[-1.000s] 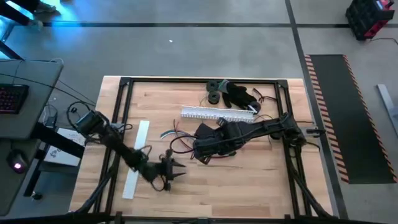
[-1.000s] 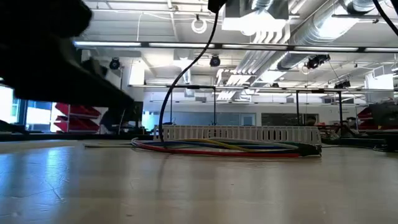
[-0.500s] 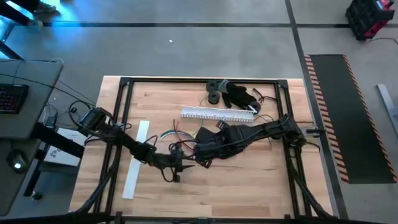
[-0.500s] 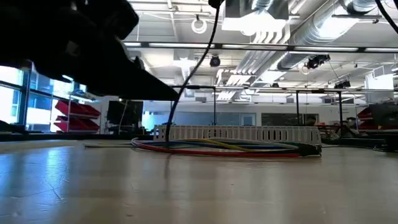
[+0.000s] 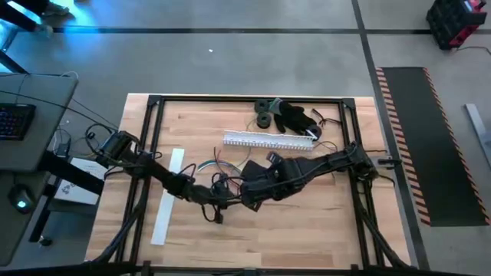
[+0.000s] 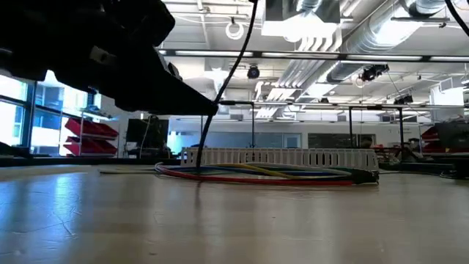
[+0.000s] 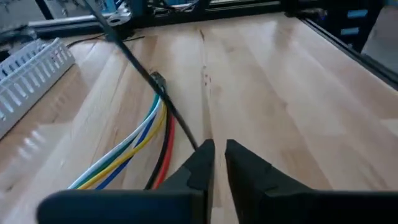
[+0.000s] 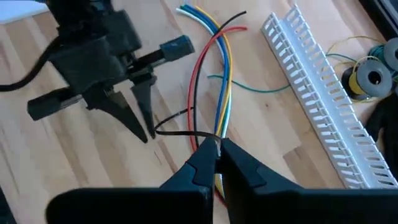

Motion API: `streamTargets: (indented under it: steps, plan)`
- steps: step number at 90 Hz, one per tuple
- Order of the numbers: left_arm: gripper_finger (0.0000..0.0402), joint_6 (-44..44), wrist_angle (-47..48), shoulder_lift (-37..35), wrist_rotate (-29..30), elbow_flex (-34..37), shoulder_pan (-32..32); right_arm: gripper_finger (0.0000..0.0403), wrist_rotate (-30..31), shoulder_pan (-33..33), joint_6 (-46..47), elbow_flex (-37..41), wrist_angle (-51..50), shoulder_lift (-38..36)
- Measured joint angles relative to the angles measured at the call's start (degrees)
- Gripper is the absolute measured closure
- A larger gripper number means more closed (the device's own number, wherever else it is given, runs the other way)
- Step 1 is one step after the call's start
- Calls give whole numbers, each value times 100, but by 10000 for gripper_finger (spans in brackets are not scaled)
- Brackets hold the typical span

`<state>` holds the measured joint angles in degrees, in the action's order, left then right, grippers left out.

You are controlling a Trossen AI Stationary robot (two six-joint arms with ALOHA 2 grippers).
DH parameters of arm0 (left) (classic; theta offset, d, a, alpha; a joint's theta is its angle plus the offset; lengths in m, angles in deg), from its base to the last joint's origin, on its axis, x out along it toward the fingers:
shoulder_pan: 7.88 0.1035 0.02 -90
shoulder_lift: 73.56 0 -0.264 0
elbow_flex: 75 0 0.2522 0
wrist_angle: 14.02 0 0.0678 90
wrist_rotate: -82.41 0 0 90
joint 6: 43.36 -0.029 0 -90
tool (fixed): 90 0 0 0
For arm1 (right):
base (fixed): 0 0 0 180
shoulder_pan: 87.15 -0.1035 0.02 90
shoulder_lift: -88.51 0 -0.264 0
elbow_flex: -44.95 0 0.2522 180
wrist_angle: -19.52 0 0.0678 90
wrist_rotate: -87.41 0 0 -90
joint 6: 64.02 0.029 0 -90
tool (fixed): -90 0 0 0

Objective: Ziptie cables
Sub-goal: Wrap the cable wire using a black zip tie

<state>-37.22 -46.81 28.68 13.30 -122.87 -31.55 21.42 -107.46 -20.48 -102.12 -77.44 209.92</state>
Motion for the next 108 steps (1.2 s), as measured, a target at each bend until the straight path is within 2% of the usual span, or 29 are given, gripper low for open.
streamTargets:
  steps: [8, 16, 39, 48, 62, 68, 74, 86, 93, 99, 108]
  plan:
    - [315, 69, 3, 0, -226, 0, 101, 403, 0, 0, -20, 0, 24, 0]
    - [305, 76, 5, 1, -105, 0, 107, 403, 0, 0, -51, 0, 26, 0]
    - [347, -243, 46, -143, 123, 0, -227, 403, -95, 0, -40, 0, 26, 0]
    - [357, -456, 202, -397, 637, 0, -551, 403, -235, -42, 80, 0, 28, 0]
    - [364, -576, 894, -1031, 1820, 0, -1034, 403, -352, -276, 574, 0, 28, 0]
    - [364, -466, 1248, -1317, 2021, 0, -1039, 403, -361, -408, 789, 0, 30, 0]
    - [364, -181, 1531, -1537, 1696, 0, -752, 403, -363, -545, 1033, 0, 31, 0]
    - [364, -187, 1725, -1541, 111, -2, 226, 403, -259, -853, 1586, 0, 76, 0]
    - [364, -285, 1877, -1389, -520, -2, 745, 403, -176, -1048, 1896, 0, 134, 0]
    - [364, -469, 2012, -1225, -834, -2, 1090, 403, -139, -1214, 2153, 0, 190, 0]
    - [364, -765, 2147, -916, -923, 0, 1463, 403, -41, -1424, 2444, 0, 346, 43]
